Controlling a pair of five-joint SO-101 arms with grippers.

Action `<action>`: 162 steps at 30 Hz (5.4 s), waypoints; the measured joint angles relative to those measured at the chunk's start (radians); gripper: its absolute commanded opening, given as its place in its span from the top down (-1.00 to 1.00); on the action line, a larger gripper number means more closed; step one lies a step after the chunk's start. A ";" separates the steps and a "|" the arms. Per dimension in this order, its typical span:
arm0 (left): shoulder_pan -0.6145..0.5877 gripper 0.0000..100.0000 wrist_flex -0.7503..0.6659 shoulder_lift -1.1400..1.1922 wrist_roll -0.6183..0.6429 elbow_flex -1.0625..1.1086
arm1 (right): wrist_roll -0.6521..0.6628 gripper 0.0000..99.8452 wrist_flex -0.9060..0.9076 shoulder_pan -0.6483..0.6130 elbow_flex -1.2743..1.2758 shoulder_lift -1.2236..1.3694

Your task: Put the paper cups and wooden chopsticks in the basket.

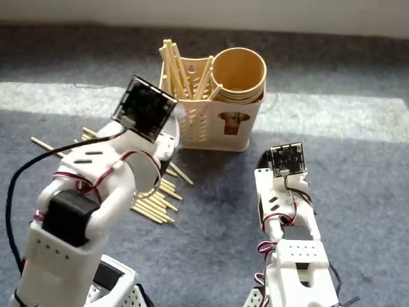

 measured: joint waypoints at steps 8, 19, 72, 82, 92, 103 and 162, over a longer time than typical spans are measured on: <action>0.000 0.99 -0.173 -0.014 0.123 -0.199 | 0.000 0.95 0.000 -0.018 0.000 0.000; 0.000 0.99 -0.396 -0.028 0.129 -0.236 | 0.000 0.95 0.000 -0.018 0.000 0.000; -0.100 0.85 -0.772 0.390 0.129 -0.158 | 0.000 0.95 0.000 -0.018 0.000 0.000; -0.101 0.75 -0.618 0.391 0.129 -0.261 | 0.000 0.95 0.000 -0.018 0.000 0.000; -0.101 0.70 -0.617 0.391 0.129 -0.265 | 0.000 0.95 0.000 -0.018 0.000 0.000; -0.100 0.62 -0.534 0.399 0.129 -0.333 | 0.000 0.95 0.000 -0.018 0.000 0.000; -0.364 0.51 0.193 0.402 0.138 -0.003 | 0.000 0.95 0.000 -0.020 0.000 0.000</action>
